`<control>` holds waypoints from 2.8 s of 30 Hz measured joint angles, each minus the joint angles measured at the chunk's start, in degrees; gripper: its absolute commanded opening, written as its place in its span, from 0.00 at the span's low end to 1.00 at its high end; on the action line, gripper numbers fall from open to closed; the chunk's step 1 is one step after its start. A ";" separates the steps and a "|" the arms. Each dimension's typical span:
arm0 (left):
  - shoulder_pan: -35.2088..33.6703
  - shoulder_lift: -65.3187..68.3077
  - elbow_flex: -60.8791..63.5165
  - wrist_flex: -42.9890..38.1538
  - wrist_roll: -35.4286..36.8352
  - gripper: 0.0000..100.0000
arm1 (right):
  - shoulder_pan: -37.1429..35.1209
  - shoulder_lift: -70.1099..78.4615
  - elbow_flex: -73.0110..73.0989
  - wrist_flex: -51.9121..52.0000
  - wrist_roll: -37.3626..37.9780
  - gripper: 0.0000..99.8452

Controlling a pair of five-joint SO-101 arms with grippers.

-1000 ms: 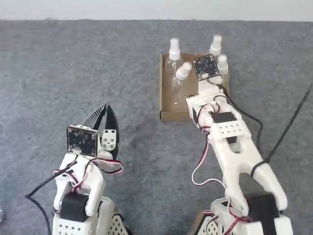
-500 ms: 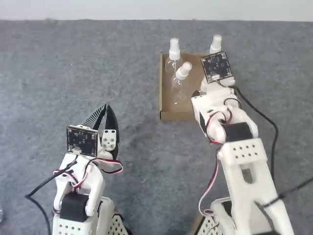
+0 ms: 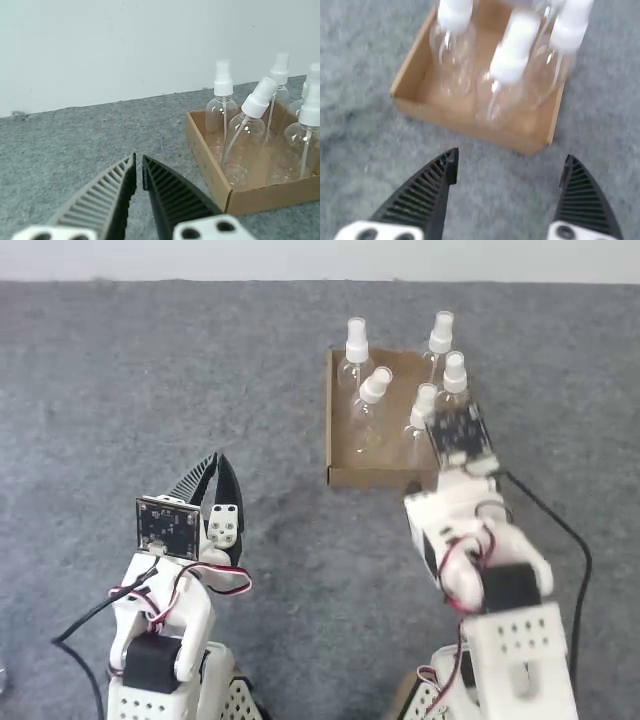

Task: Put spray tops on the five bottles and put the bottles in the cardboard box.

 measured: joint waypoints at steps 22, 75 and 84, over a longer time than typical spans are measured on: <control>-16.53 0.00 -5.89 16.26 0.00 0.01 | 14.51 -34.46 17.93 15.38 5.19 0.01; -16.44 0.00 13.98 24.09 -11.87 0.01 | 17.23 -33.76 39.12 7.56 5.27 0.01; -16.44 0.00 13.98 24.09 -11.87 0.01 | 17.23 -33.76 39.12 7.56 5.27 0.01</control>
